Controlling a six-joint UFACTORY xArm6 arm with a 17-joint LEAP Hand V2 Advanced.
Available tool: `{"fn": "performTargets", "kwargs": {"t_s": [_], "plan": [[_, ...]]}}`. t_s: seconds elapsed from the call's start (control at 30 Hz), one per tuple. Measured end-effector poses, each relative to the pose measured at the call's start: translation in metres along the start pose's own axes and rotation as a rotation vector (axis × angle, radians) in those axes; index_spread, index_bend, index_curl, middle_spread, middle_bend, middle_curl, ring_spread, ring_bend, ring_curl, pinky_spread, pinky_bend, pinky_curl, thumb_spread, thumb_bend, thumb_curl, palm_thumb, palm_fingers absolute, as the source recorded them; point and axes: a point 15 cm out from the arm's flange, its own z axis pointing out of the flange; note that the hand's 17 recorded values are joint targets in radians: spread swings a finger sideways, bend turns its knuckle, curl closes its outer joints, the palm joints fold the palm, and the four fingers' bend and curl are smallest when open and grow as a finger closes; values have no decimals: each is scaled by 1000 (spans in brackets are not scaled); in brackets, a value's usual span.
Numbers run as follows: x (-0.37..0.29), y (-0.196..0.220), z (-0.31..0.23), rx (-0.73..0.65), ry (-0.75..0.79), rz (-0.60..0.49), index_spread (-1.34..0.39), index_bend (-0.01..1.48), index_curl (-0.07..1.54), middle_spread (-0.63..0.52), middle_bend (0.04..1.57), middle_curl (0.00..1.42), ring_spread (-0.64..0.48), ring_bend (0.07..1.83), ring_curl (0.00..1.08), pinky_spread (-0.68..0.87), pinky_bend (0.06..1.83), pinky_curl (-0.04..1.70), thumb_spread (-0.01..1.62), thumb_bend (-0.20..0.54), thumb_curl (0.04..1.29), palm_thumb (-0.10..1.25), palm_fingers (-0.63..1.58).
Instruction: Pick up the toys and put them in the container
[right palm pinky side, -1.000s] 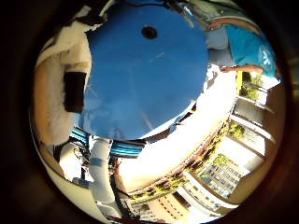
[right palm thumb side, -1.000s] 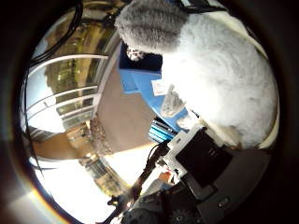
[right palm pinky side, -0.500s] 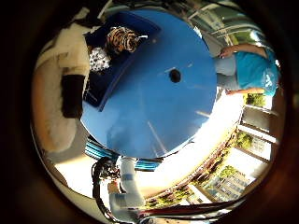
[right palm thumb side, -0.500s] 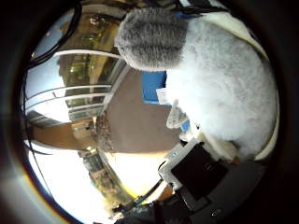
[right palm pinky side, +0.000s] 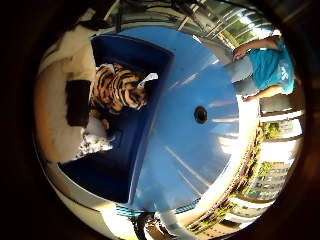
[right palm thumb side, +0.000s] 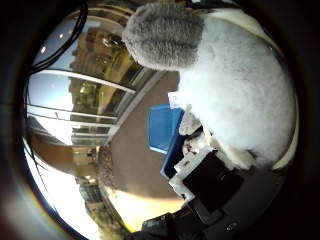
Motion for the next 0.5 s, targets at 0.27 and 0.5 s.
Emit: {"fn": "performTargets", "kwargs": {"t_s": [0.27, 0.5], "plan": [[13, 10, 21, -60, 2, -91, -519, 455, 665, -47, 464, 628, 209, 944, 433, 359, 1267, 768, 1084, -35, 673, 740, -236], [7, 17, 6, -75, -5, -155, -474, 219, 496, 30, 220, 469, 255, 686, 317, 444, 1049, 632, 1071, -30, 621, 719, -91]]}}
